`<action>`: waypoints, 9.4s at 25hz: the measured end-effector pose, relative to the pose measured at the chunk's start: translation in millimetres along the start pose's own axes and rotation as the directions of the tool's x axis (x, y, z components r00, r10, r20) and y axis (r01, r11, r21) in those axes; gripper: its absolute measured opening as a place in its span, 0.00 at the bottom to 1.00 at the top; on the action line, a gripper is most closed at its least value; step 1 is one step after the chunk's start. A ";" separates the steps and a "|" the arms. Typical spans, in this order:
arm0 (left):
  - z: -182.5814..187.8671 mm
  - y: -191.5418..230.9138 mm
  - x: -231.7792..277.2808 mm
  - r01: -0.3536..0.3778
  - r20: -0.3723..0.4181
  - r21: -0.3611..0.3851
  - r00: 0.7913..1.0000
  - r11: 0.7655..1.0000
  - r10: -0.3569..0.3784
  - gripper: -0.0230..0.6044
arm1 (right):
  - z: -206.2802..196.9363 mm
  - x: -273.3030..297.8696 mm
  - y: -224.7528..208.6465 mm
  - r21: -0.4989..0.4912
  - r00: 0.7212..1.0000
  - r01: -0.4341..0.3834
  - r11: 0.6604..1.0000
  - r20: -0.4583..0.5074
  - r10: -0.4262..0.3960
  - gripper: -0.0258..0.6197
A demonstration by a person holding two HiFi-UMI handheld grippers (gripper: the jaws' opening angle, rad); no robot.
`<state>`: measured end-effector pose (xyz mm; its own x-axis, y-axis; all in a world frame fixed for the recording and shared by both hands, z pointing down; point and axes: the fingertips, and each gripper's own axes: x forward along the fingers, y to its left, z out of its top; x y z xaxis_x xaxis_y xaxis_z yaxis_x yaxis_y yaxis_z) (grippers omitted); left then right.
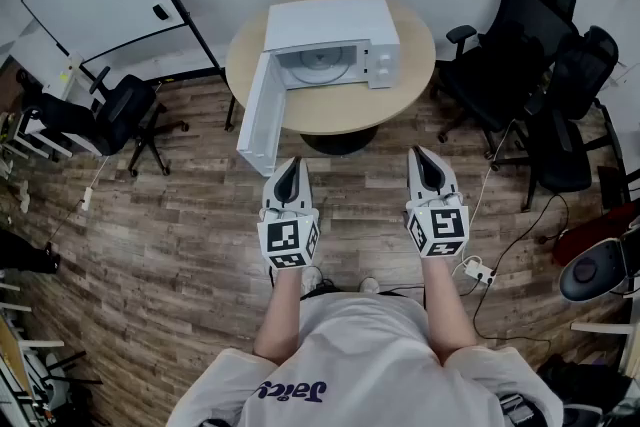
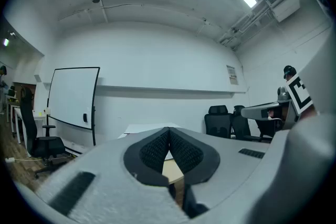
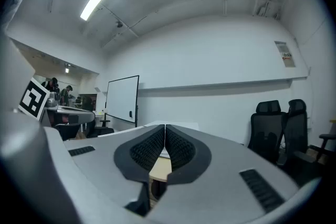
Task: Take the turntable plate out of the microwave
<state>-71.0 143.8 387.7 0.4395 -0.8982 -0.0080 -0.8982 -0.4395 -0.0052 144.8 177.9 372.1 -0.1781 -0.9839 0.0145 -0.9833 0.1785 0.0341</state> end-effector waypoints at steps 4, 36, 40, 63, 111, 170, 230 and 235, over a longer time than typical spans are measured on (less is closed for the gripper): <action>1.3 -20.7 -7.6 0.001 -0.006 -0.002 1.000 1.000 -0.001 0.06 | -3.2 -12.7 -9.0 -0.003 1.000 -0.018 1.000 -0.008 0.018 0.07; -39.4 58.2 203.5 0.172 -0.063 -0.053 0.983 0.984 -0.175 0.06 | -56.2 243.6 -7.3 0.078 0.993 -0.015 0.997 -0.119 0.024 0.07; -46.6 56.4 225.4 0.243 -0.059 -0.036 0.968 0.969 -0.245 0.06 | -65.5 268.8 -5.5 0.095 0.993 0.015 0.995 -0.115 -0.004 0.07; -173.3 97.8 316.9 0.083 -0.253 -0.373 0.949 0.924 -0.187 0.06 | -134.7 361.3 5.0 0.100 0.964 -0.098 0.990 -0.239 0.120 0.07; -363.5 127.0 424.5 -0.268 -0.265 -0.963 0.961 -0.034 -0.085 0.11 | -285.9 422.7 -30.6 0.493 0.822 -0.042 0.869 -0.477 0.311 0.07; -345.3 87.6 307.3 -0.269 -0.238 -0.959 0.934 -0.087 -0.265 0.10 | -366.7 449.4 2.5 0.988 0.943 0.156 -0.018 -0.144 0.299 0.09; -118.2 74.6 306.2 0.119 0.124 -0.992 0.932 -0.034 -0.341 0.16 | -137.3 333.7 1.8 0.998 0.978 0.008 0.063 -0.021 0.207 0.09; -123.0 70.8 305.1 0.117 0.124 -0.992 0.932 -0.042 -0.339 0.16 | -137.6 330.4 -0.6 0.997 0.977 0.016 0.073 -0.031 0.211 0.09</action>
<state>-0.7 -162.6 507.8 0.7147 -0.6873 -0.1299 0.0878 -0.0961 0.9915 91.5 -146.2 514.3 -0.3800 -0.9235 0.0524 -0.1103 -0.0110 -0.9938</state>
